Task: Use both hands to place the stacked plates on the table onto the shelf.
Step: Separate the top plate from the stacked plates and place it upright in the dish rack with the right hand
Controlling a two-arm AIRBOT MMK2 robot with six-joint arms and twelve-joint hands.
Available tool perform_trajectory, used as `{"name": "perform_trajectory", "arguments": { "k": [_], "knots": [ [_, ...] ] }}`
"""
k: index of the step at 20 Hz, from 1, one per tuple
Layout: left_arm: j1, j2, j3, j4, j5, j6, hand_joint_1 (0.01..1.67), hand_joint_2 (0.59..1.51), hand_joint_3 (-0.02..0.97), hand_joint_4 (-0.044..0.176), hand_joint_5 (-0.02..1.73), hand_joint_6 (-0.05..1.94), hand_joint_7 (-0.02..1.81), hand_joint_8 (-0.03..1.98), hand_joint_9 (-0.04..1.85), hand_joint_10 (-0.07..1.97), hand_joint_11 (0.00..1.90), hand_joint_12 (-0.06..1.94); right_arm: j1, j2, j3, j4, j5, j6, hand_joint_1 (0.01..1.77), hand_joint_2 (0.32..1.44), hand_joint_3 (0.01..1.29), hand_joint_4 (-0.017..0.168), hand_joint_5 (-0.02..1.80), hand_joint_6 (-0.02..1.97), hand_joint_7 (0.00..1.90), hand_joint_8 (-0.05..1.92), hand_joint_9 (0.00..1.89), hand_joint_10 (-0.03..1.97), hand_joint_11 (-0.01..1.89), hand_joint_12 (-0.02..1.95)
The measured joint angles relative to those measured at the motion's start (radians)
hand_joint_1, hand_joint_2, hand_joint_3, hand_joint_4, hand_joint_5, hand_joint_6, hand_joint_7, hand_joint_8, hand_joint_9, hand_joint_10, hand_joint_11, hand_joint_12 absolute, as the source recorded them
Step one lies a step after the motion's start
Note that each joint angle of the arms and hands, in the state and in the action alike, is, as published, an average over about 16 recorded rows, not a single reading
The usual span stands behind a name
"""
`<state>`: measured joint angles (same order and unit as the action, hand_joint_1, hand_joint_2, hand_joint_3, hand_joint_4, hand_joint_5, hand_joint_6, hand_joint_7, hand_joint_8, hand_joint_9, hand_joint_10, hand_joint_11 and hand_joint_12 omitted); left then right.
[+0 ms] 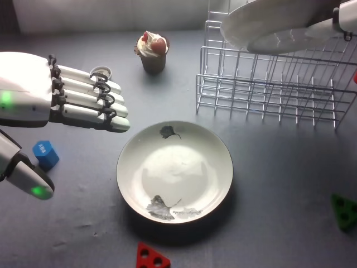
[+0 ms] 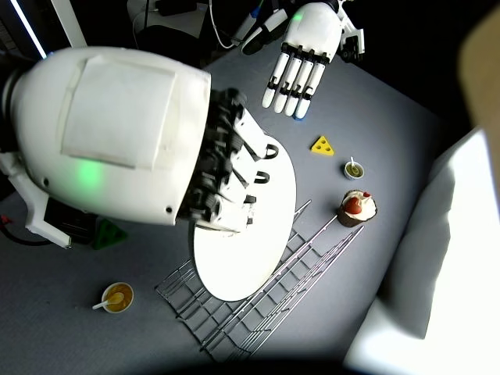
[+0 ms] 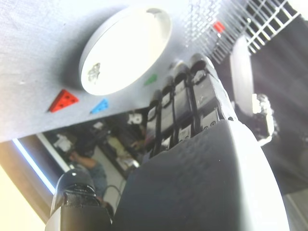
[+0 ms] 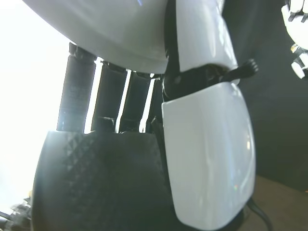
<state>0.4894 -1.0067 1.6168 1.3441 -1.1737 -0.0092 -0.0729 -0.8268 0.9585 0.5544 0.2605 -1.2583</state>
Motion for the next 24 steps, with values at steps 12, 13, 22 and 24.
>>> {"name": "perform_trajectory", "arguments": {
  "k": [12,13,22,24],
  "knots": [
    [-0.008,-0.002,-0.017,0.043,-0.01,-0.019,0.01,0.99,0.008,0.001,0.13,0.0,0.15,0.0,0.14,0.01,0.14,0.02,0.042,-0.07,0.108,0.094,-0.088,0.015,1.48,0.94,0.01,-0.009,0.93,0.87,1.15,0.42,1.21,0.61,1.04,1.31],
    [-0.009,-0.002,-0.018,0.046,-0.011,-0.02,0.01,0.991,0.008,0.001,0.13,0.0,0.15,0.0,0.14,0.01,0.15,0.02,0.046,-0.079,0.122,0.097,-0.095,0.022,1.48,0.94,0.01,-0.009,0.93,0.86,1.14,0.42,1.21,0.61,1.04,1.31],
    [-0.017,-0.003,-0.028,0.067,-0.013,-0.024,0.01,0.993,0.008,0.001,0.14,0.0,0.15,0.0,0.14,0.01,0.15,0.02,0.071,-0.166,0.27,0.108,-0.184,0.103,1.47,0.94,0.01,-0.011,0.93,0.8,1.13,0.46,1.21,0.59,1.03,1.3],
    [-0.019,-0.004,-0.028,0.07,-0.012,-0.024,0.01,0.994,0.009,0.001,0.14,0.0,0.16,0.0,0.15,0.01,0.15,0.02,0.078,-0.187,0.306,0.106,-0.21,0.123,1.47,0.94,0.01,-0.012,0.93,0.8,1.12,0.48,1.21,0.6,1.03,1.3]
  ]
}}
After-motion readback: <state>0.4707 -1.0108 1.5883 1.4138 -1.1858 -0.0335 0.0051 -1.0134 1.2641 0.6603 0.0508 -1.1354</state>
